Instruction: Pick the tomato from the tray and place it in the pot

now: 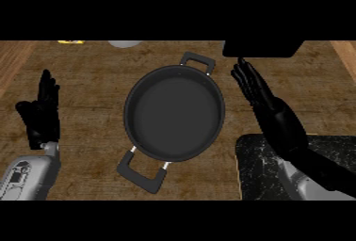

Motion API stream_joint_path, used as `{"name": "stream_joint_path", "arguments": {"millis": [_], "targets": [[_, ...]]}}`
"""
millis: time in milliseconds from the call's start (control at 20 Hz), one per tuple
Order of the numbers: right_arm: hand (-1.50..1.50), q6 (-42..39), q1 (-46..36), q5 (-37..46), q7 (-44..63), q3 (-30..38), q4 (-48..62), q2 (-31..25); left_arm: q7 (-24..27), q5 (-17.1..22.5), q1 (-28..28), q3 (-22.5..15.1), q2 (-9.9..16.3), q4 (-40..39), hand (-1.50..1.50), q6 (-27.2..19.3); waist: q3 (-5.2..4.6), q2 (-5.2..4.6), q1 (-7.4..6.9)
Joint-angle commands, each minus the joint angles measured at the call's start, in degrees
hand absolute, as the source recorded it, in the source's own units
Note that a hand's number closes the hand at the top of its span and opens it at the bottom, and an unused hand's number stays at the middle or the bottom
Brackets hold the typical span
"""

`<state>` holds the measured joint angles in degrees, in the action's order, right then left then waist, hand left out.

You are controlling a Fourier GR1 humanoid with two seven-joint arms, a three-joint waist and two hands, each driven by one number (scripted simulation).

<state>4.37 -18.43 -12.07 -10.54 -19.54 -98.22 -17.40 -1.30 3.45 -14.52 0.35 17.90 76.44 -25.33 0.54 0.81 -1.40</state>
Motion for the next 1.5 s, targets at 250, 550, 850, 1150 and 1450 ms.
{"name": "stream_joint_path", "arguments": {"millis": [250,550,850,1150,1450], "targets": [[1.5,-0.3,24.2,-6.6,12.2,15.0,12.4,-16.4,-0.5,-1.1,9.0,0.1,7.2,-0.2,0.0,5.7,-0.28,-1.22,7.27],[-1.5,8.6,34.5,8.6,-13.2,27.0,11.6,-27.2,-1.5,0.5,15.1,-2.4,6.7,2.7,0.0,9.9,-0.3,0.47,6.88],[-1.5,-3.8,49.3,0.1,-23.7,39.8,12.8,-31.5,-3.0,0.9,17.1,-3.2,7.5,8.6,0.0,12.7,-0.53,-0.43,3.08],[-1.5,-10.1,52.8,3.1,-11.1,40.2,4.5,-38.1,-3.1,1.4,17.4,-1.9,8.6,9.8,0.0,15.1,-0.64,-0.71,1.97],[-1.5,-13.2,49.9,8.2,5.7,34.2,-3.3,-45.7,-4.4,0.0,17.6,-4.1,7.3,12.9,0.0,14.7,-0.69,-1.14,-0.21]]}}
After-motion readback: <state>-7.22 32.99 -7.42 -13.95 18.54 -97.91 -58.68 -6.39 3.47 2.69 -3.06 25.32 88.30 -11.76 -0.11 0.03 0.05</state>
